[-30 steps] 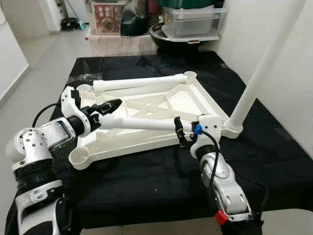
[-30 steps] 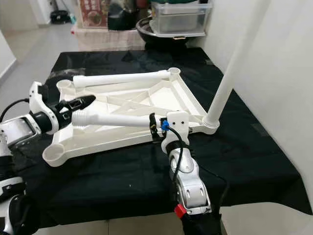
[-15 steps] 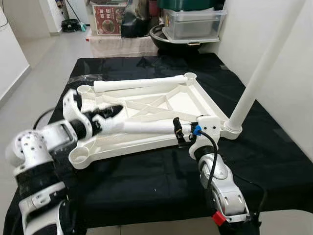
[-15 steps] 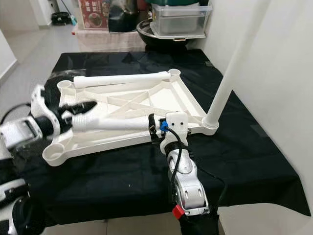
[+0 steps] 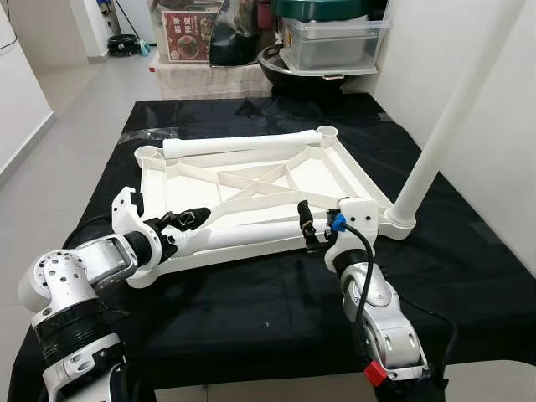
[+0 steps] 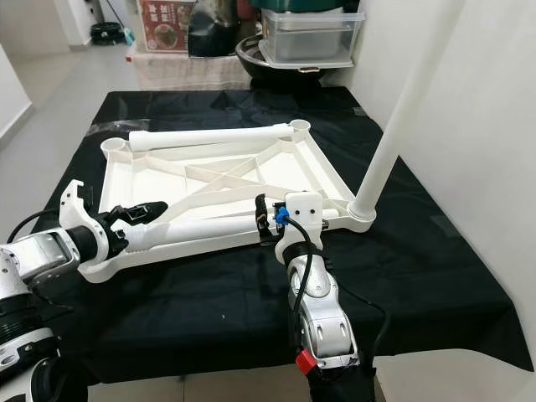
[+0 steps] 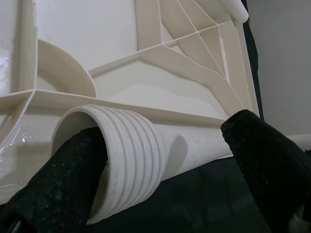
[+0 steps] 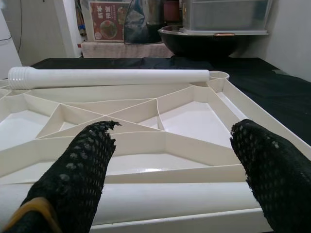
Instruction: Building children table
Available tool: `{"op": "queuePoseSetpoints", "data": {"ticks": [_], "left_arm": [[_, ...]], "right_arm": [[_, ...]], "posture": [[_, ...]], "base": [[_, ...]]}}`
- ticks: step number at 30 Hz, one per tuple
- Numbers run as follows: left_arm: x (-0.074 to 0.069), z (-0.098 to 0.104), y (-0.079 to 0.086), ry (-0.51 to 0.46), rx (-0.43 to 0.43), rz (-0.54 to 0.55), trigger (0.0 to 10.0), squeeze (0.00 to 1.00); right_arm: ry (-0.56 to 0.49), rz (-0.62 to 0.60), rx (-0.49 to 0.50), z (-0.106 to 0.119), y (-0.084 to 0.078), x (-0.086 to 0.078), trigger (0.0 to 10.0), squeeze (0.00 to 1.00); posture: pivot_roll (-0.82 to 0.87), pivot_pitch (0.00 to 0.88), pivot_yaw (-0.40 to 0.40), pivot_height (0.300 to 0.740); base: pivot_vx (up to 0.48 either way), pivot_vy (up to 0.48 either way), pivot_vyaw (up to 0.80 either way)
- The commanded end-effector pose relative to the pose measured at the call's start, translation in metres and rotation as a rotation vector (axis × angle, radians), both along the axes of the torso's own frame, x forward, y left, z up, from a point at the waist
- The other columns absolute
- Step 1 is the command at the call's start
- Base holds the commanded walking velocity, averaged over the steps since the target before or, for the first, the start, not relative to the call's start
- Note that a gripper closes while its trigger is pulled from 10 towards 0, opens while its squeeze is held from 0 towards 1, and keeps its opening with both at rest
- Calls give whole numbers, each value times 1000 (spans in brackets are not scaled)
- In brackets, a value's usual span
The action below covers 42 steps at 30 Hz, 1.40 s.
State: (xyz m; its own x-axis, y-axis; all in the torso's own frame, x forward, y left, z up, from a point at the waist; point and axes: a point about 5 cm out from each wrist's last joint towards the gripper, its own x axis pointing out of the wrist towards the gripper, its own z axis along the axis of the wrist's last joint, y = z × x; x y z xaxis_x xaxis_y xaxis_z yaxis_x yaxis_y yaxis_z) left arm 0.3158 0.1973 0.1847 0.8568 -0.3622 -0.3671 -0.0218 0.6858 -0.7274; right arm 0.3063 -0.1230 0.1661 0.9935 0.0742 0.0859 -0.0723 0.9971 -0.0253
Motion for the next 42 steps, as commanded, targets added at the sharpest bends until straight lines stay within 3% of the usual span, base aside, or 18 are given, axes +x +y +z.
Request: {"op": "queuePoseSetpoints", "data": {"ticks": [1,12,21,31,32,42], "left_arm": [[-4,-7,-4,32,-15,-15,10000,0],[-9,-18,-12,96,-45,-138,10000,0],[-7,-14,-4,103,-28,-166,10000,0],[-5,-19,-8,95,-57,-162,10000,0],[-4,-21,-9,86,-79,-149,0,0],[-2,-26,-6,82,-86,-130,0,0]], "right_arm": [[-7,3,-1,3,2,0,10000,0],[-20,3,2,7,3,1,10000,0],[-18,5,8,7,6,0,10000,0],[-21,10,11,8,7,0,10000,0],[-21,9,9,9,6,0,10000,0],[-24,8,12,11,5,2,10000,0]], "posture": [[85,27,-29,740],[87,26,-30,740],[92,28,-30,740],[85,33,-31,740],[81,36,-30,740],[79,36,-34,740]], "base": [[0,0,0],[0,0,0],[0,0,0],[0,0,0],[0,0,0],[0,0,0]]}}
